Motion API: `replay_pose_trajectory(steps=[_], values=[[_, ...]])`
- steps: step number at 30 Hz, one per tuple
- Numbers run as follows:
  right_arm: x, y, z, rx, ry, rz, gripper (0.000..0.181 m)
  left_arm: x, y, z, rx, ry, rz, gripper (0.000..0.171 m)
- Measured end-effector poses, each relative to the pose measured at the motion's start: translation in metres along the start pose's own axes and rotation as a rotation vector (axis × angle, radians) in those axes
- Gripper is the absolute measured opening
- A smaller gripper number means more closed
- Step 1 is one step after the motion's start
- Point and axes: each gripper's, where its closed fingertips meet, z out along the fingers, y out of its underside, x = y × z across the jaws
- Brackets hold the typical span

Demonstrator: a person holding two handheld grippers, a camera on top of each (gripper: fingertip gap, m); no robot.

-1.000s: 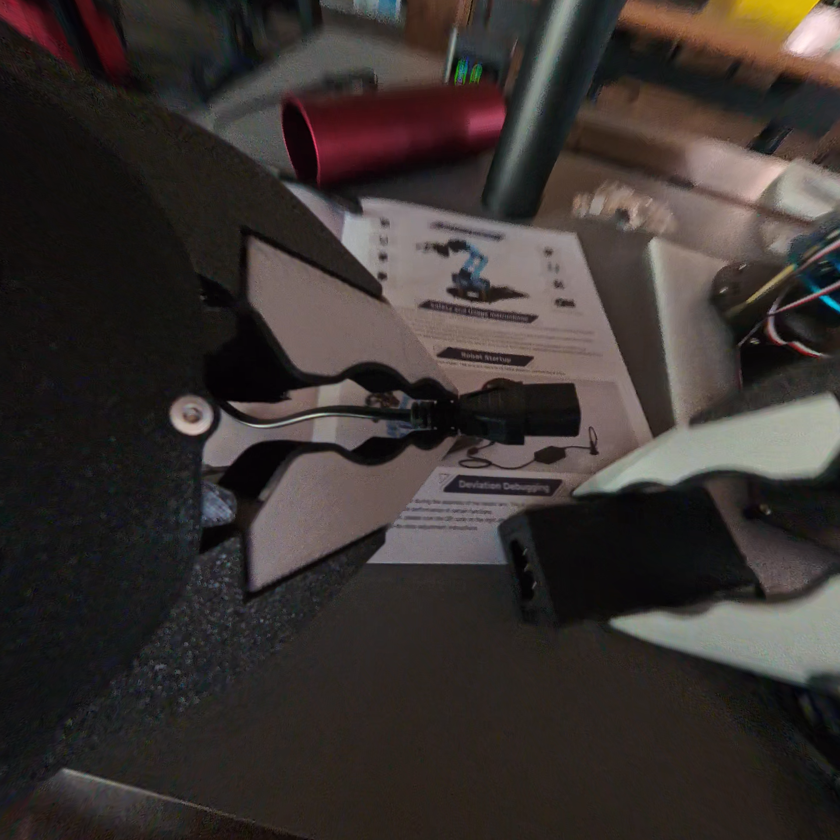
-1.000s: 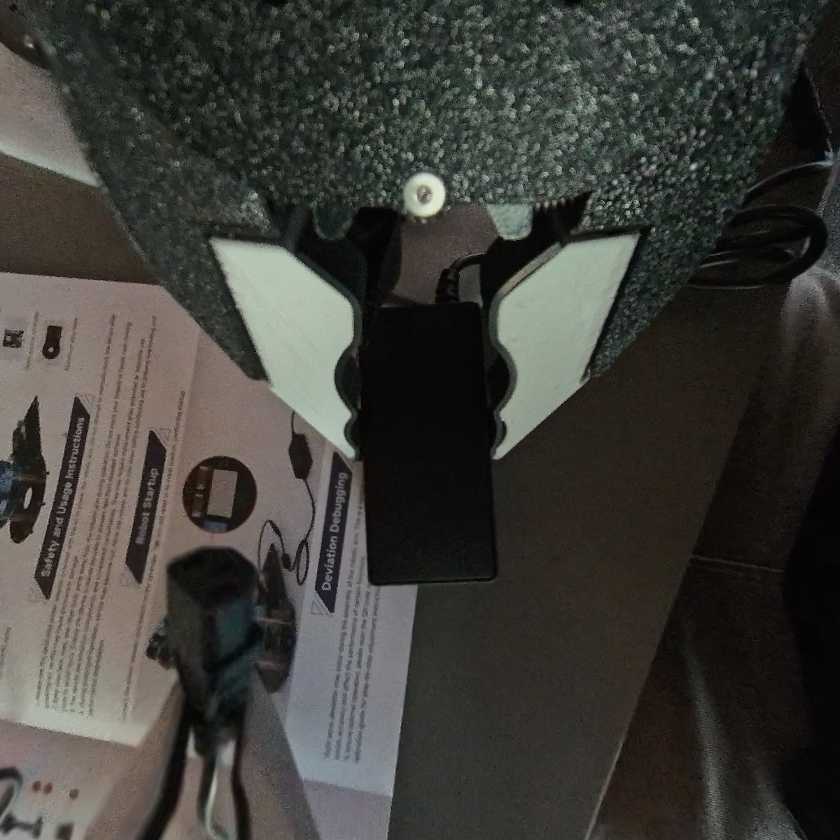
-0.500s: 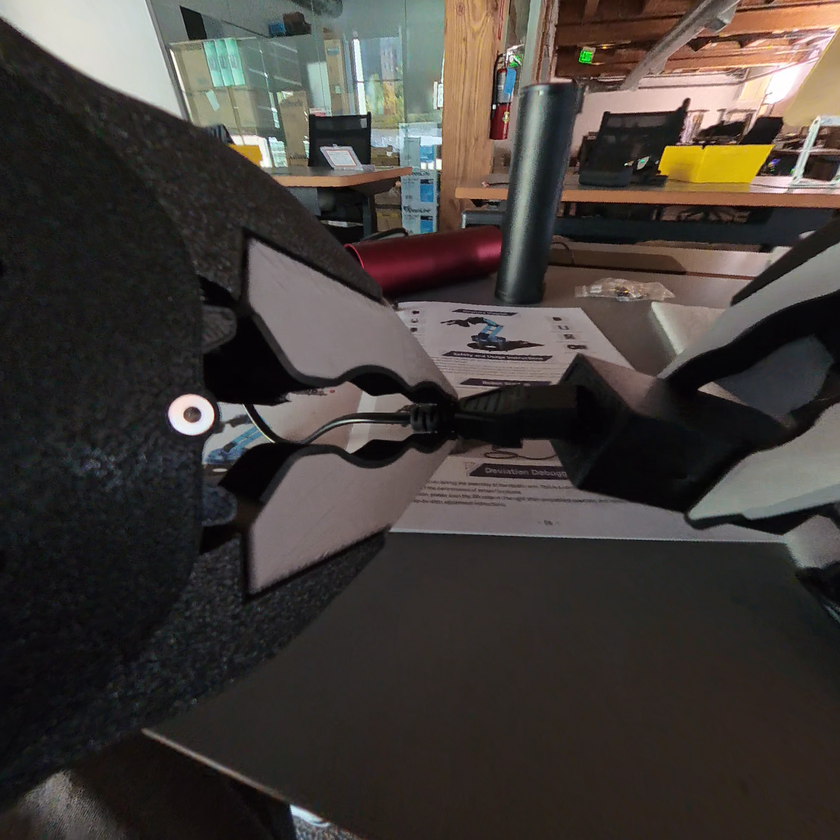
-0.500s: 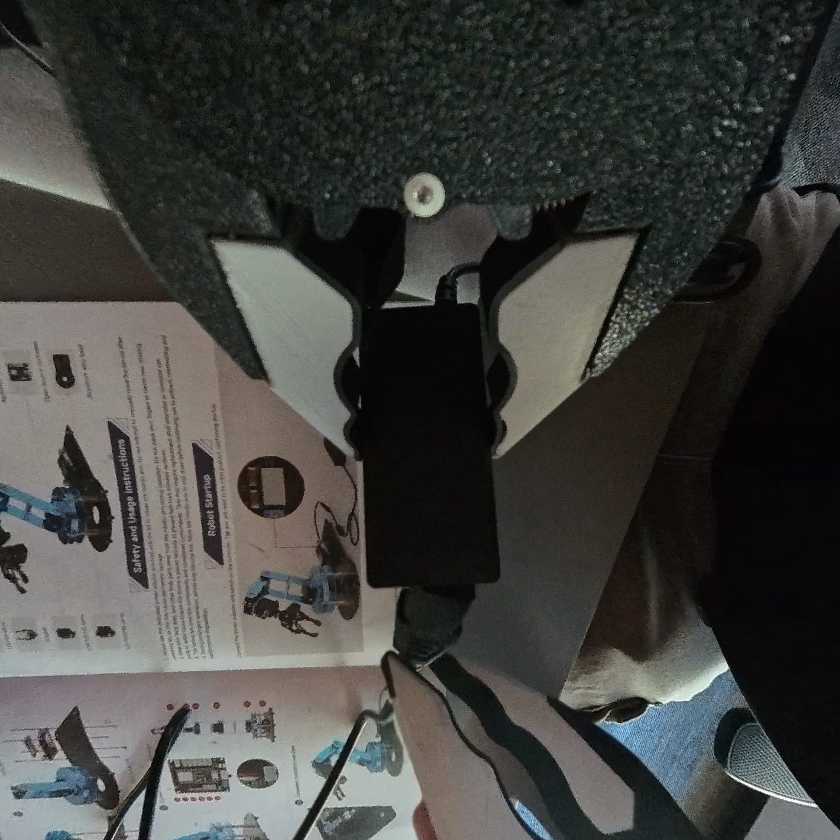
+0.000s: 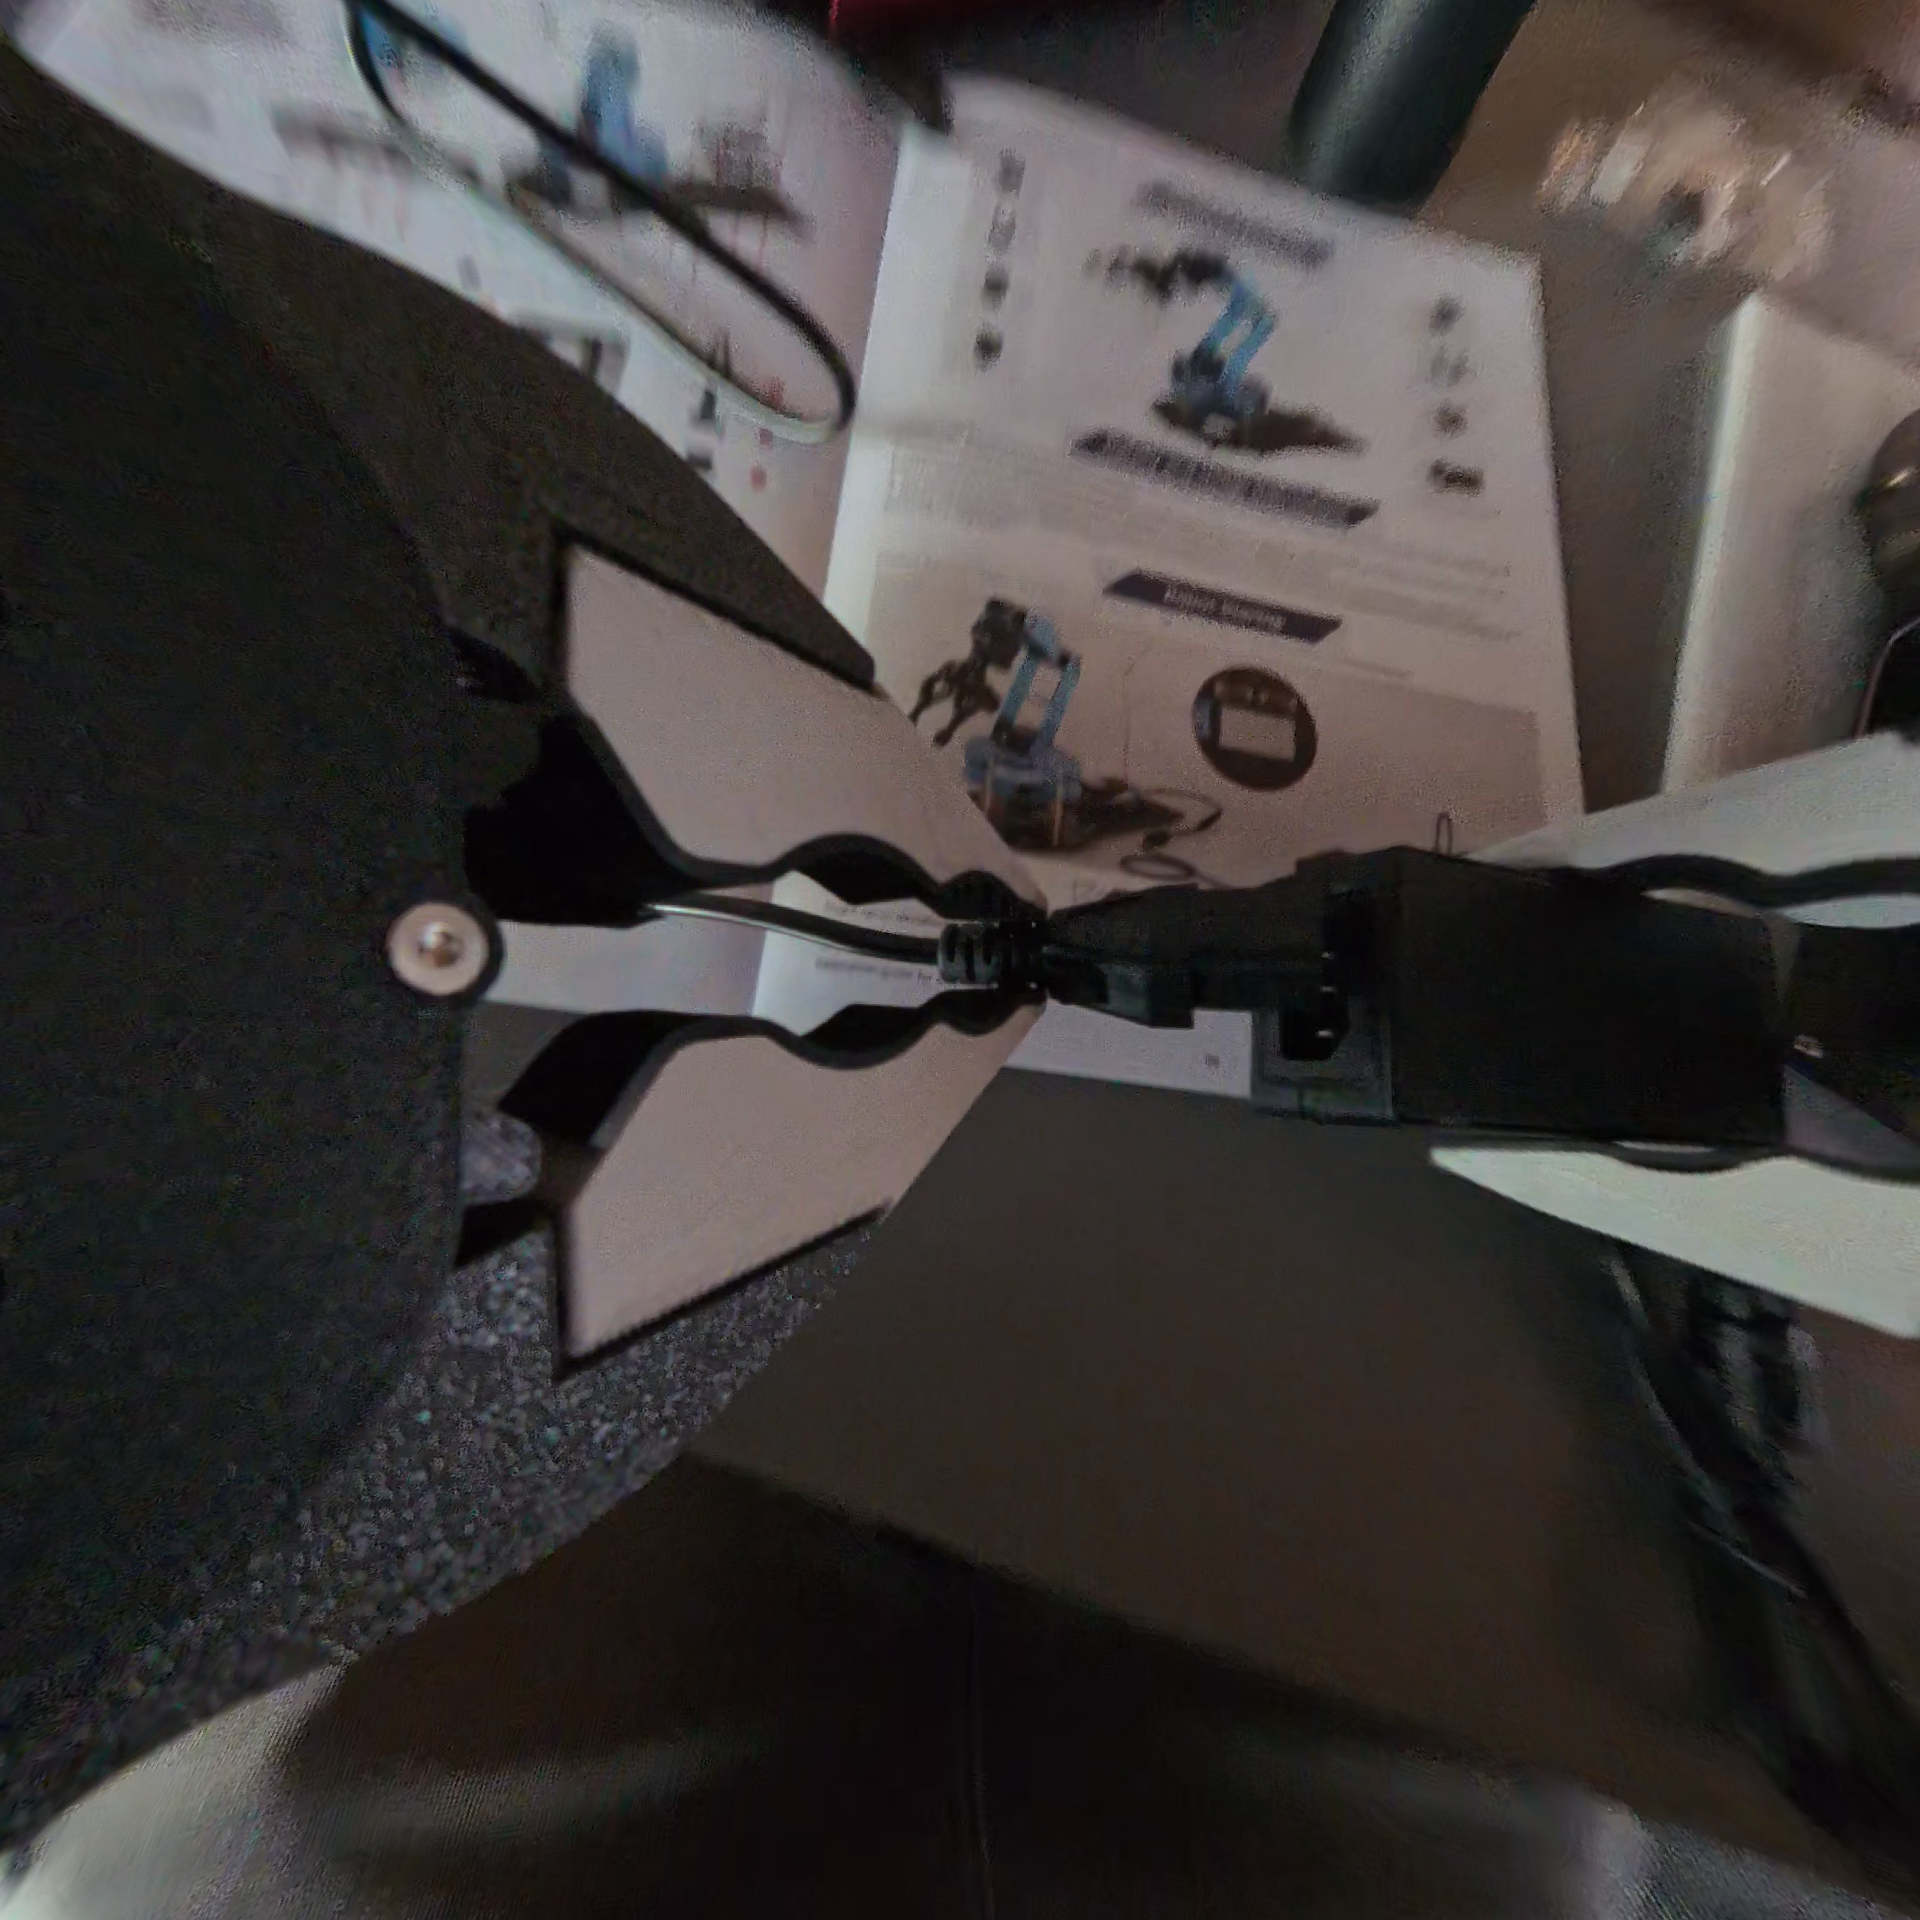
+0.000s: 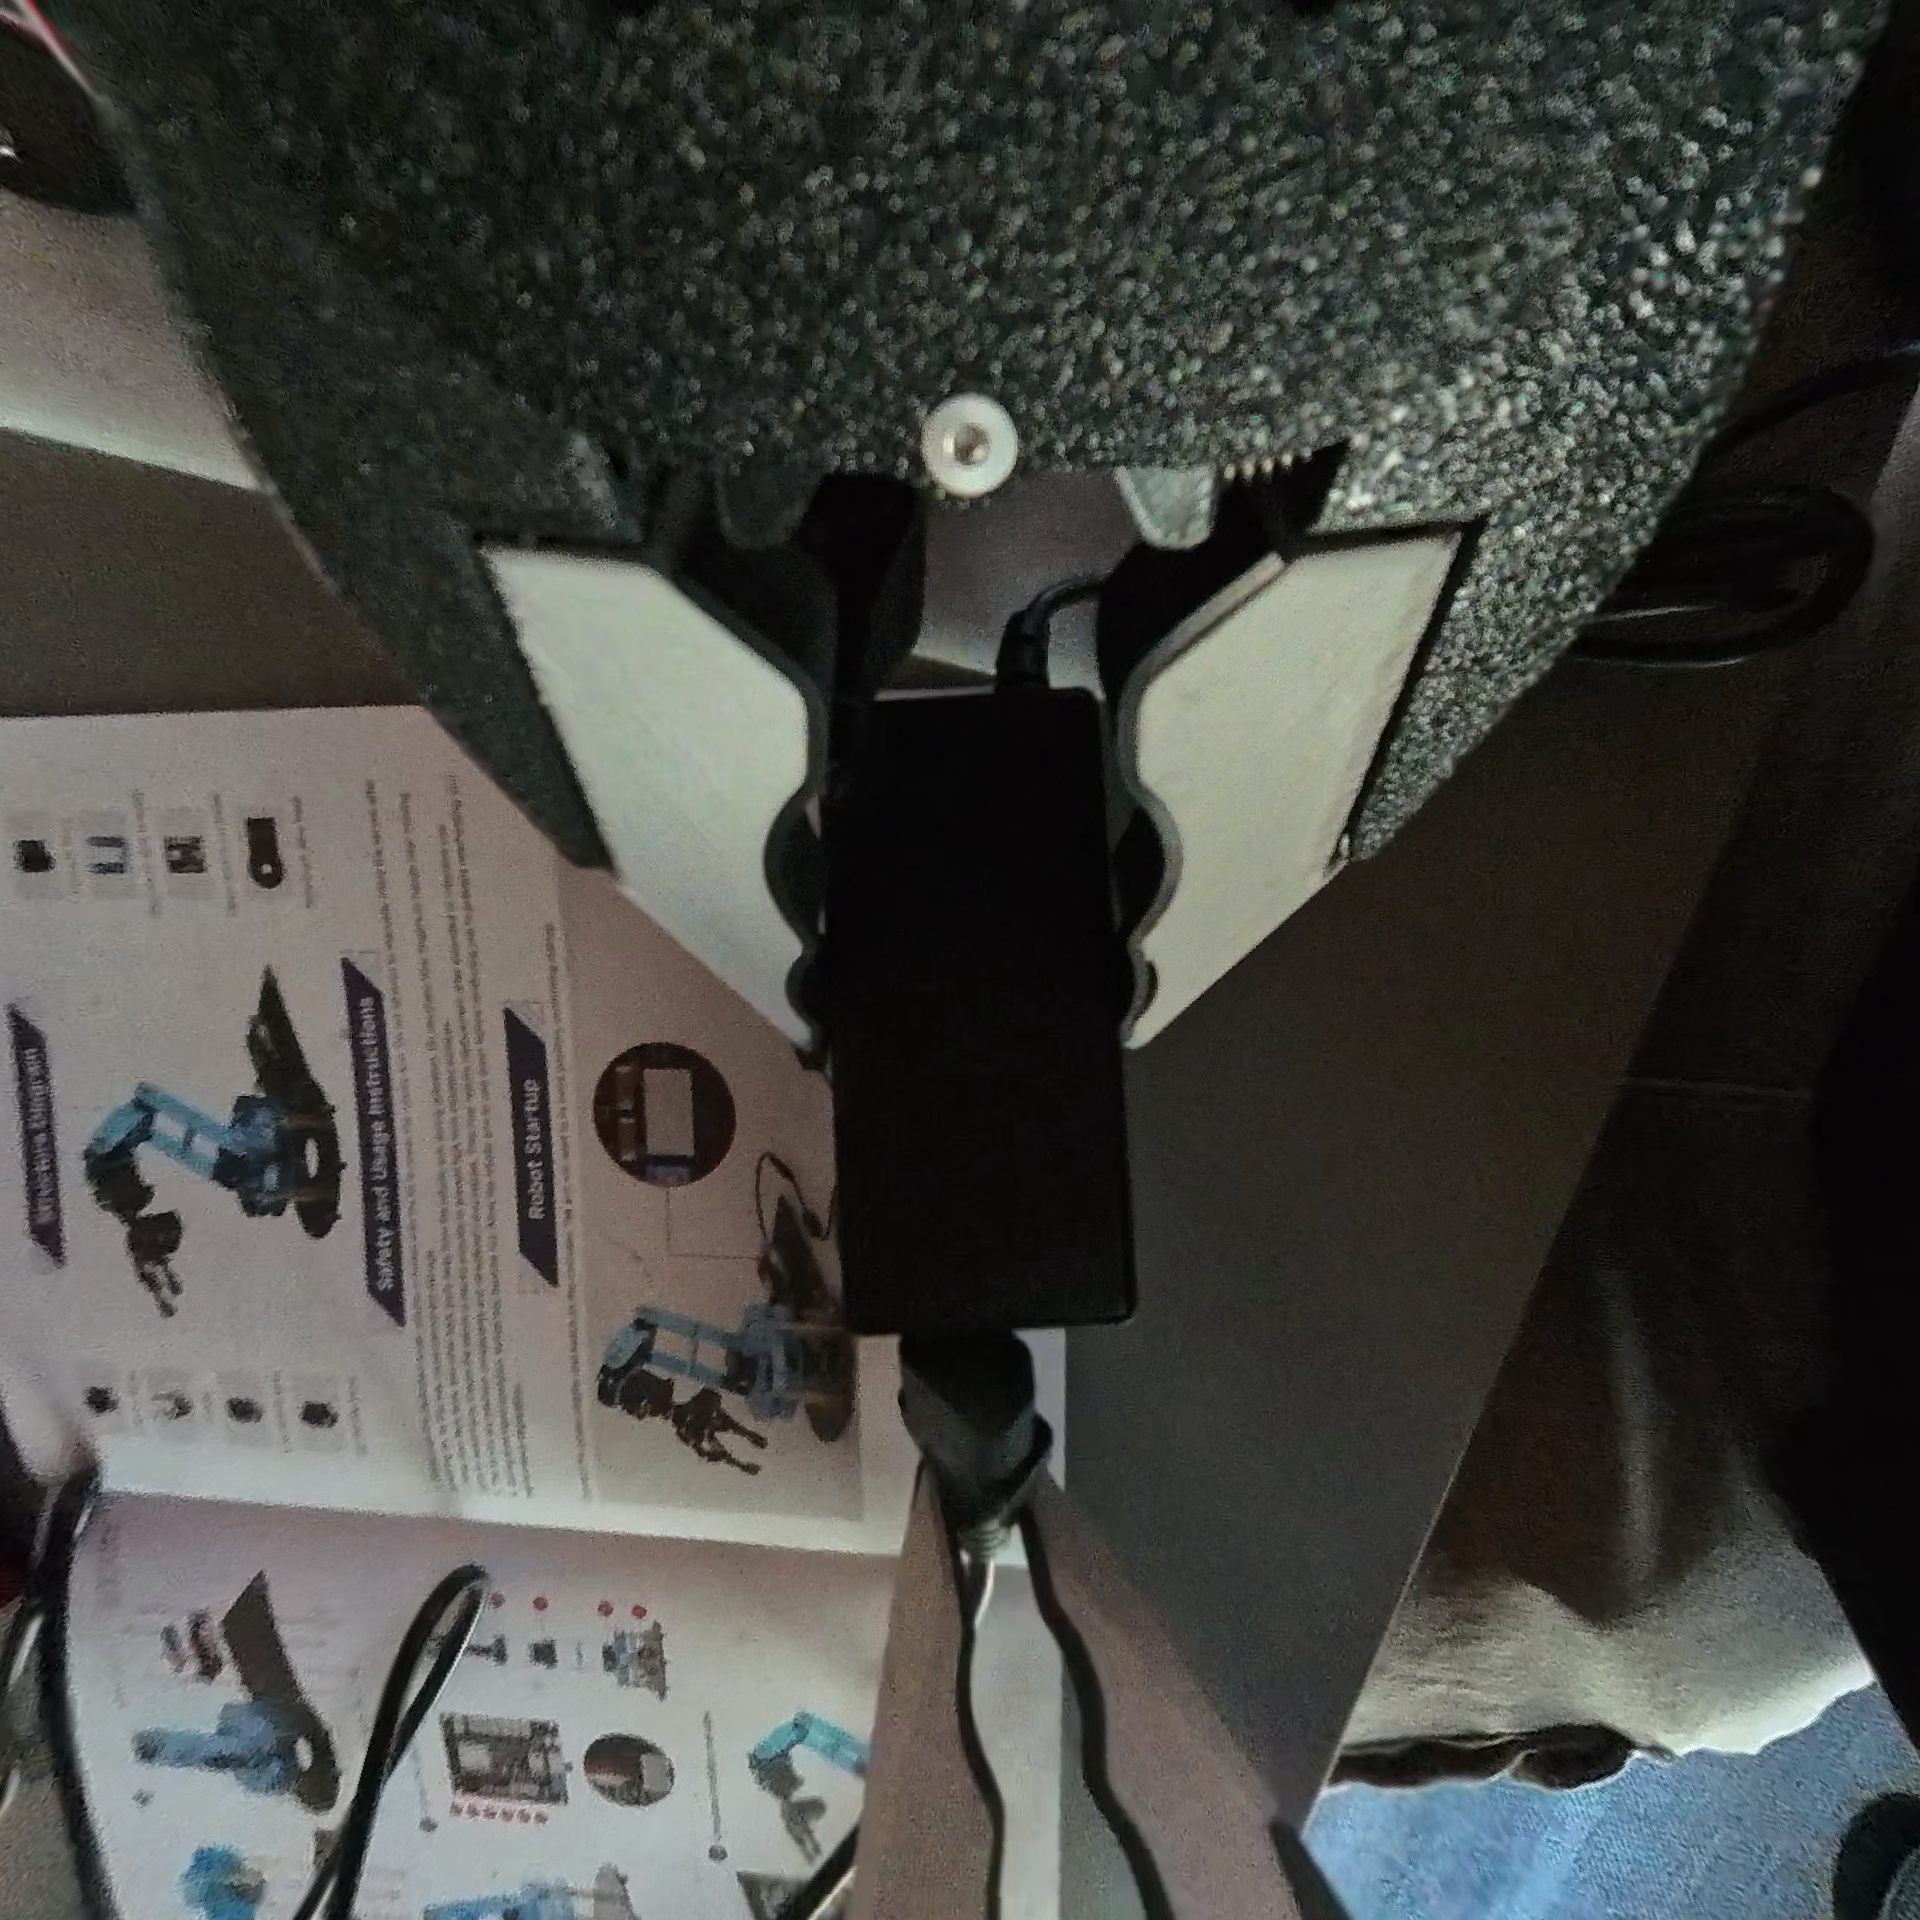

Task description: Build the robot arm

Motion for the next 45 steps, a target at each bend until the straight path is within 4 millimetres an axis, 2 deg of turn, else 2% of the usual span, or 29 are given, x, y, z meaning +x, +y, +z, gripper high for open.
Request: replay_pose_trajectory(steps=[4,7,9,13,20,23,26,29,32,34,36,41,45], values=[[0.008,-0.004,-0.005,-0.022,0.164,-0.179,0.052,0.018,-0.009,-0.024,0.044,0.425,-0.355,0.01],[0.006,-0.014,-0.008,0.007,0.271,-0.331,0.052,0.023,-0.011,-0.037,-0.03,0.689,-0.598,0.01],[0.006,-0.021,-0.009,0.013,0.345,-0.412,0.052,0.027,-0.009,-0.041,-0.108,0.804,-0.667,0.01],[0.014,-0.026,-0.007,-0.052,0.52,-0.612,0.052,0.026,-0.007,-0.037,-0.22,0.889,-0.756,0.01],[0.015,-0.032,-0.006,-0.041,0.658,-0.759,0.052,0.035,-0.004,-0.039,-0.299,0.991,-0.781,0.01],[0.015,-0.034,-0.004,-0.047,0.712,-0.842,0.053,0.031,0.004,-0.035,-0.325,0.982,-0.793,0.009],[0.015,-0.033,0.002,-0.039,0.689,-0.814,0.053,0.032,0.01,-0.035,-0.354,1.001,-0.775,0.01],[0.015,-0.03,0.009,-0.073,0.703,-0.878,0.052,0.035,0.018,-0.03,-0.406,0.992,-0.74,0.01],[0.015,-0.031,0.012,-0.077,0.686,-0.859,0.053,0.042,0.029,-0.029,-0.483,1.004,-0.706,0.011],[0.015,-0.03,0.013,-0.082,0.655,-0.828,0.053,0.042,0.037,-0.019,-0.524,0.925,-0.633,0.011],[0.013,-0.028,0.014,-0.114,0.64,-0.826,0.053,0.038,0.036,-0.013,-0.497,0.854,-0.585,0.012],[0.01,-0.022,0.013,-0.178,0.708,-0.95,0.053,0.035,0.034,-0.009,-0.374,0.738,-0.544,0.012],[-0.006,-0.017,0.01,-0.165,0.532,-0.737,0.055,0.035,0.036,-0.01,-0.267,0.608,-0.461,0.012]])
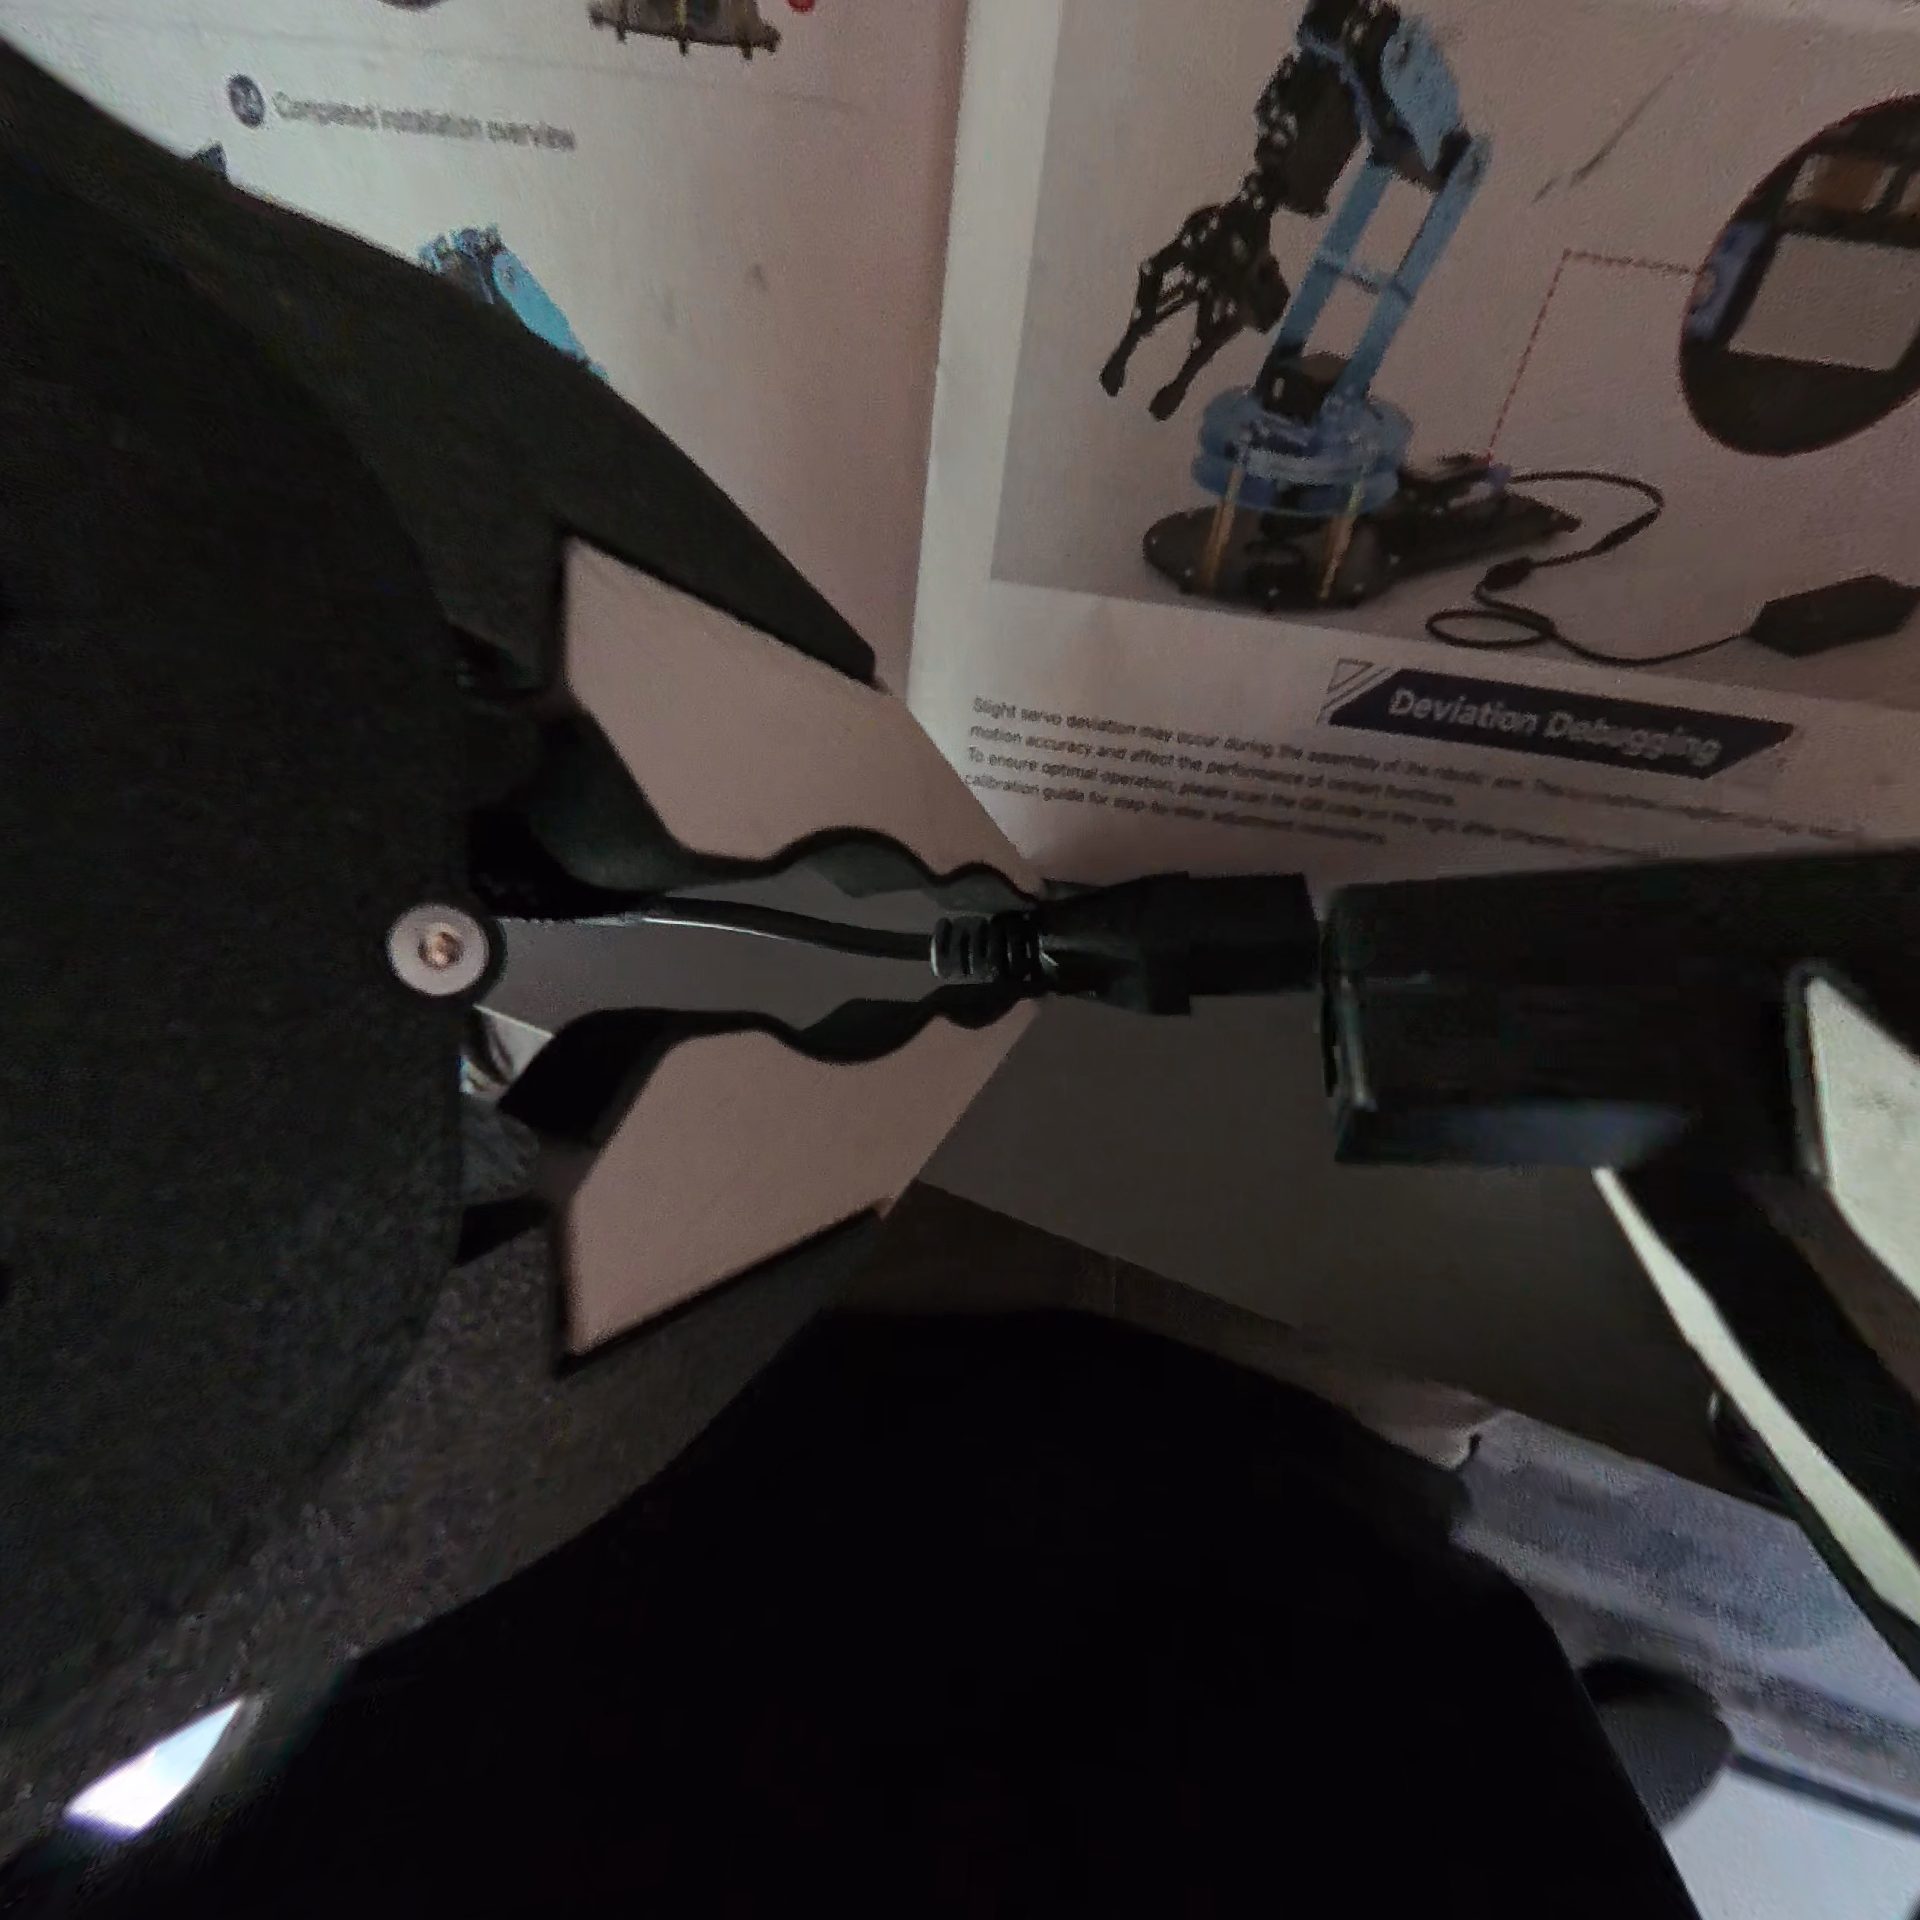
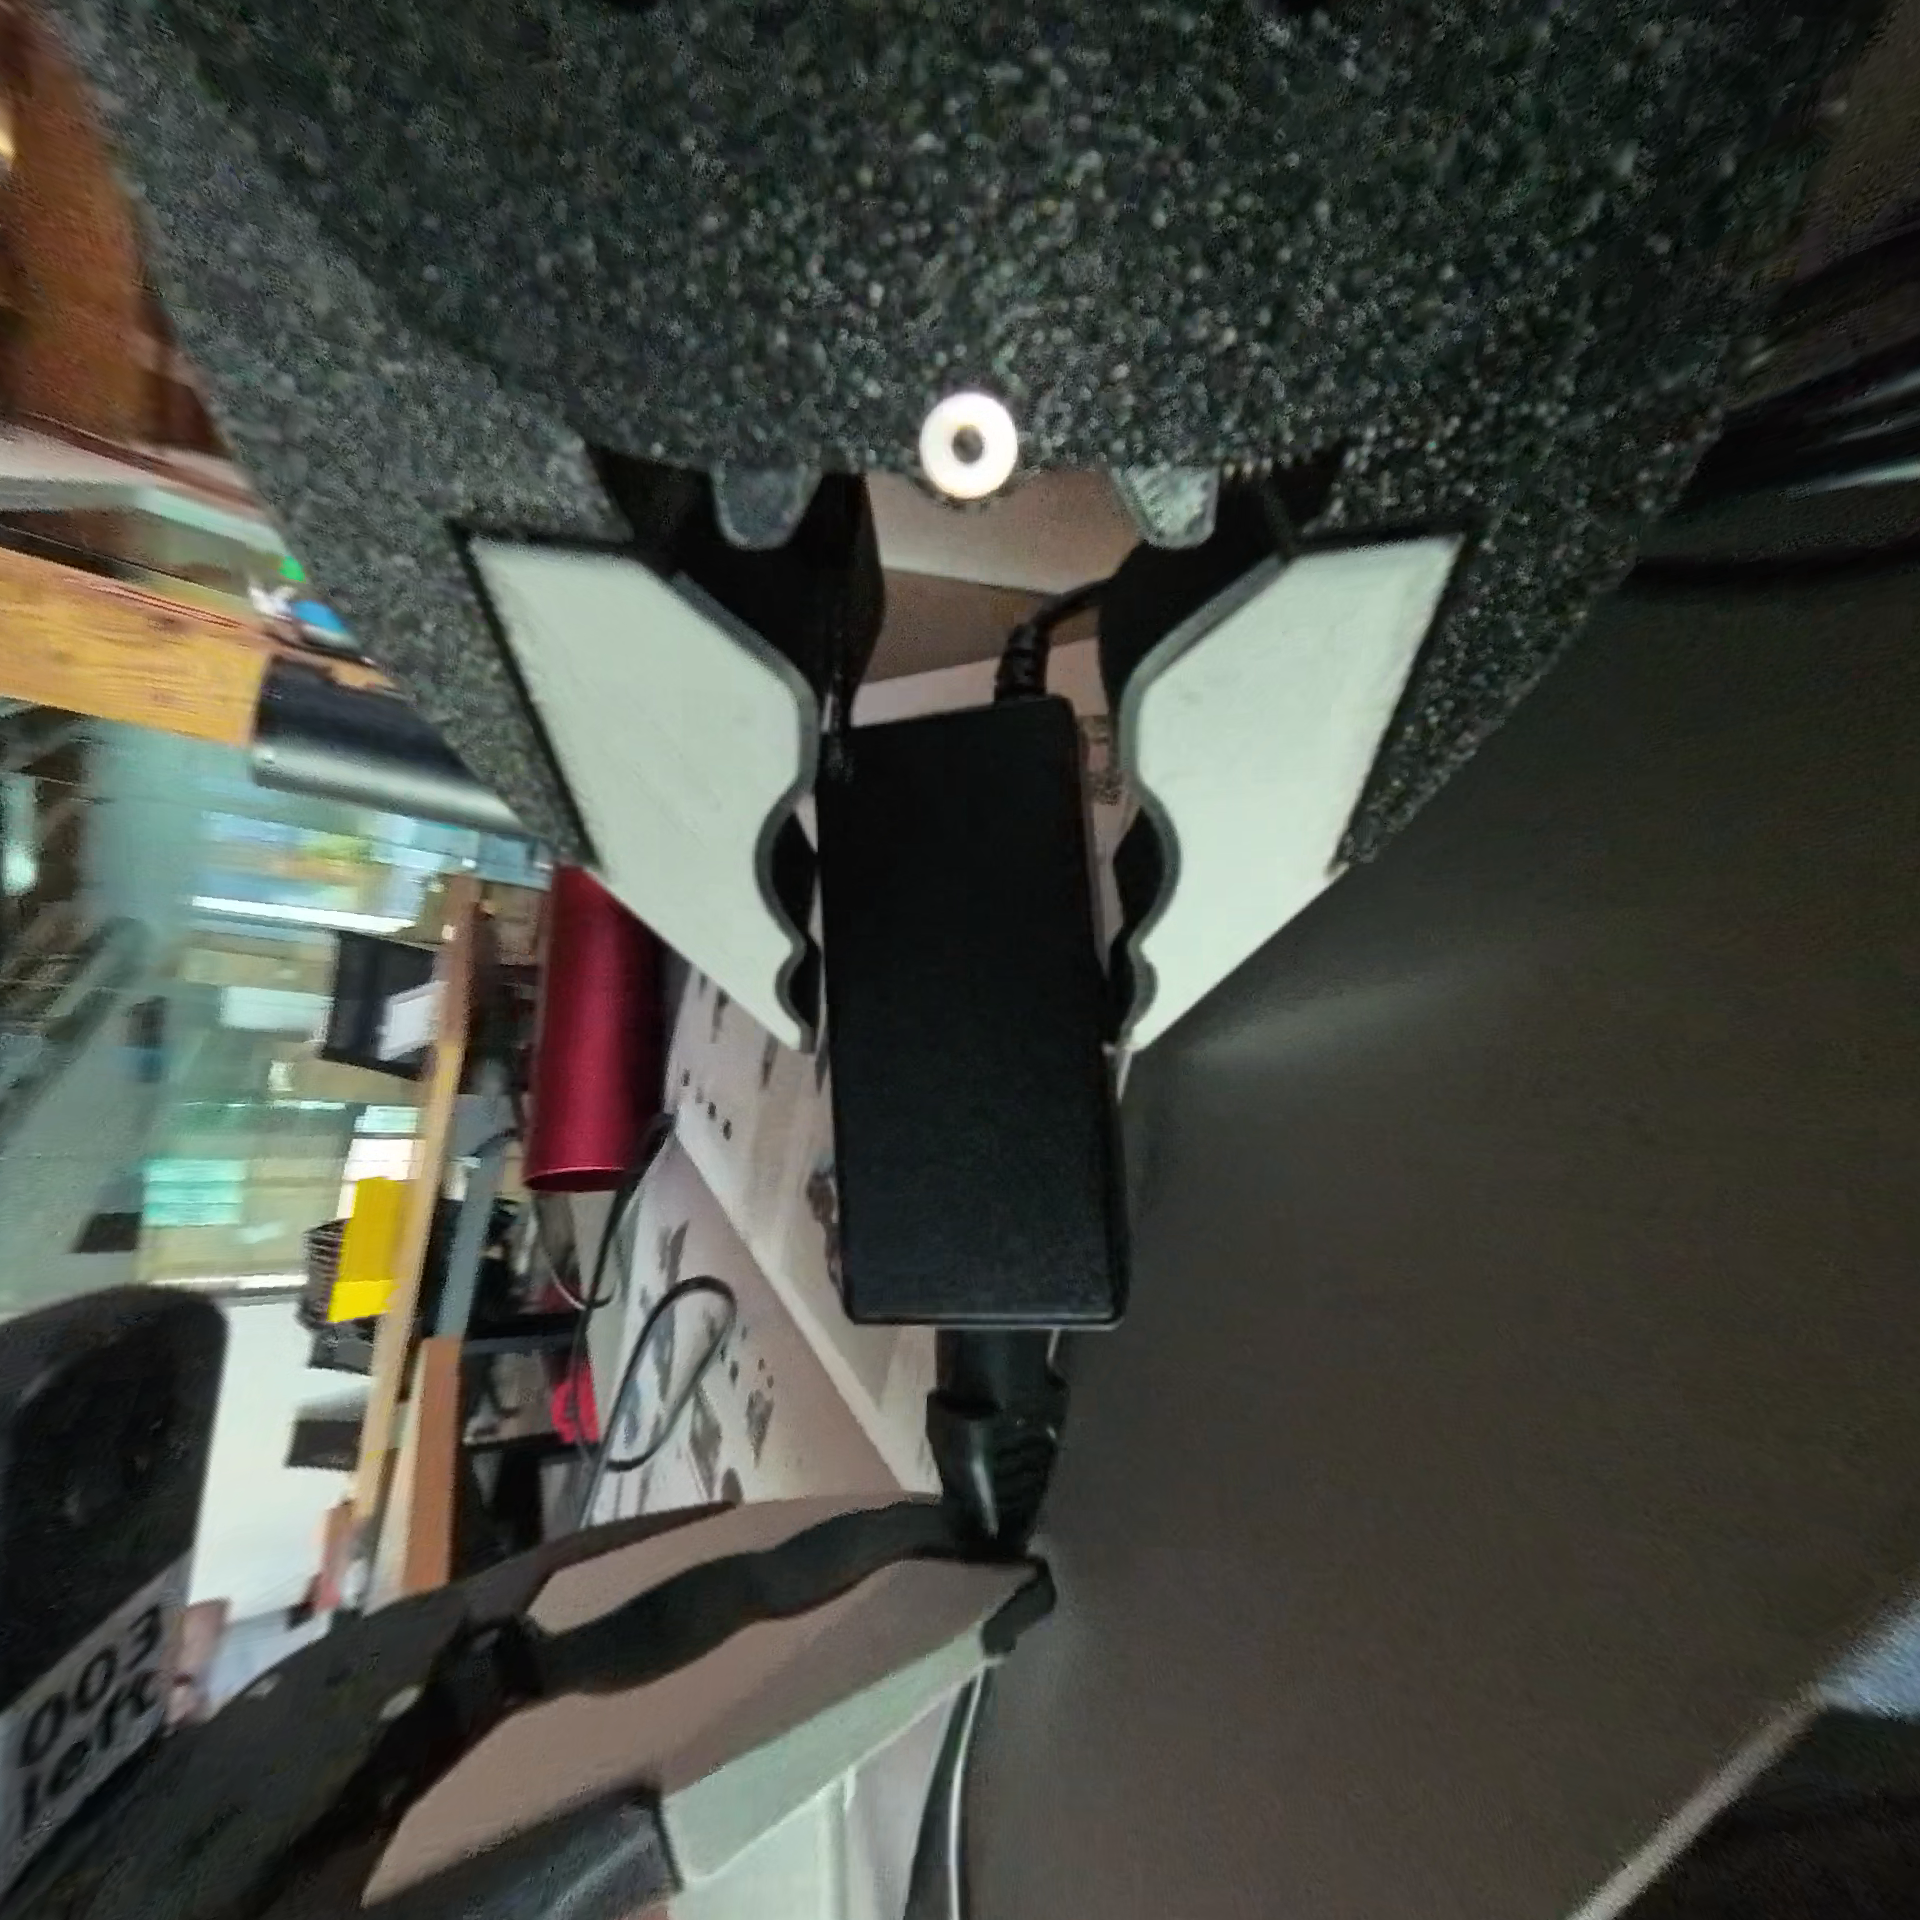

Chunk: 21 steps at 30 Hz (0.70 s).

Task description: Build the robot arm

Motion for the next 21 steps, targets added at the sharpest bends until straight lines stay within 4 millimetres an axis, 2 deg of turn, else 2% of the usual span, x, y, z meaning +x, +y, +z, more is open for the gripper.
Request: replay_pose_trajectory(steps=[5,8,10,11,13,15,18,19,21], values=[[-0.015,-0.01,-0.011,0.069,-0.16,0.141,0.039,-0.001,-0.005,0.005,0.103,-0.204,0.119,0.012],[-0.017,-0.017,-0.022,0.114,-0.289,0.275,0.06,0.0,-0.005,0.005,0.14,-0.273,0.124,0.016],[-0.015,-0.023,-0.034,0.167,-0.48,0.449,0.067,0.004,0.003,0.004,0.148,-0.273,0.117,0.011],[-0.007,-0.025,-0.037,0.196,-0.544,0.537,0.074,0.006,0.005,0.002,0.17,-0.275,0.118,0.011],[0.019,-0.032,-0.036,0.312,-0.604,0.704,0.063,0.017,0.007,-0.003,0.244,-0.272,0.128,0.011],[0.027,-0.05,-0.034,0.398,-0.74,0.827,0.071,0.03,0.012,-0.008,0.292,-0.294,0.134,0.011],[0.012,-0.083,-0.026,0.429,-0.822,0.755,0.065,0.044,0.011,-0.01,0.393,-0.375,0.138,0.011],[0.007,-0.09,-0.019,0.42,-0.783,0.695,0.057,0.046,0.009,-0.01,0.429,-0.391,0.126,0.012],[0.006,-0.098,-0.01,0.438,-0.68,0.61,0.025,0.05,0.006,-0.012,0.494,-0.405,0.112,0.011]])
